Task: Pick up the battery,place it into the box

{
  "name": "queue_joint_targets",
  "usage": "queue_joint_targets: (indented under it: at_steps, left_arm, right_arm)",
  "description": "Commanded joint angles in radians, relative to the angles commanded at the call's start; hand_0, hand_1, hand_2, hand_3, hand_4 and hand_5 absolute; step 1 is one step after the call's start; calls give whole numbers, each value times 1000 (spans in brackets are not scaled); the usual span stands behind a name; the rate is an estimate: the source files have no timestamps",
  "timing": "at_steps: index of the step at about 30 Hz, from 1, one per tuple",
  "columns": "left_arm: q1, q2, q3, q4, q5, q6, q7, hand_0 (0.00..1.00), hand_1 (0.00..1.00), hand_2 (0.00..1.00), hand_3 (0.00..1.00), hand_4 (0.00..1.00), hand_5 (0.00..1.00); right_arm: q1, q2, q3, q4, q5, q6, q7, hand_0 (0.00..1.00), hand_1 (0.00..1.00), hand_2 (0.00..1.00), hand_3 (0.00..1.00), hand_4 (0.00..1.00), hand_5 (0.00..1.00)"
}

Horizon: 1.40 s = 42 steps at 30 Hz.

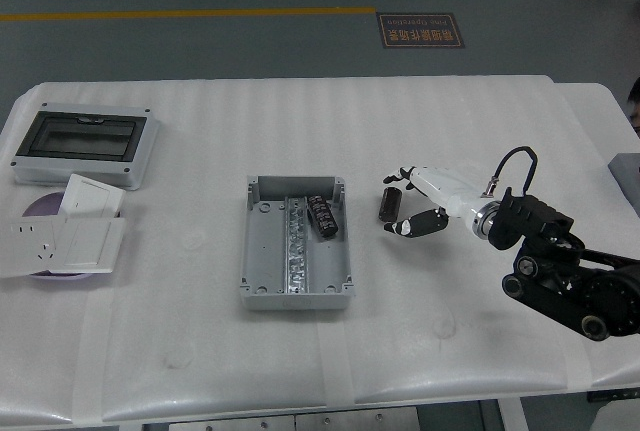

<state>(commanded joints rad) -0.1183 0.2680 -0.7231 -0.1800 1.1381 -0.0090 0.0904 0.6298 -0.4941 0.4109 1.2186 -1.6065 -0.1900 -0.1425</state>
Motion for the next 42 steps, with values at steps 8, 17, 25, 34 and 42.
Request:
queue_joint_targets:
  at_steps: [8, 17, 25, 34, 42]
  left_arm:
    - [-1, -2, 1, 0, 1, 0, 0, 625, 628, 589, 622, 611, 46]
    - [-3, -5, 12, 0, -11, 1, -4, 625, 631, 588, 623, 622, 55]
    - [-5, -6, 23, 0, -22, 3, -6, 625, 631, 587, 623, 624, 56]
    - [-7, -10, 41, 0, -41, 4, -12, 625, 632, 587, 623, 627, 58]
    - [-4, -10, 31, 0, -34, 4, -10, 626, 634, 590, 625, 636, 54]
  right_arm:
    - [-7, 11, 2, -20, 3, -14, 5, 767, 678, 747, 752, 844, 337]
    - [-14, 24, 3, -31, 2, -26, 7, 728, 633, 669, 697, 715, 229]
    - [-18, 29, 4, -35, -6, -33, 5, 725, 622, 650, 691, 699, 207]
    - [-27, 31, 2, -41, -8, -37, 5, 710, 598, 620, 685, 705, 219]
    - [-27, 13, 52, 4, -27, -44, 2, 700, 580, 595, 678, 703, 222]
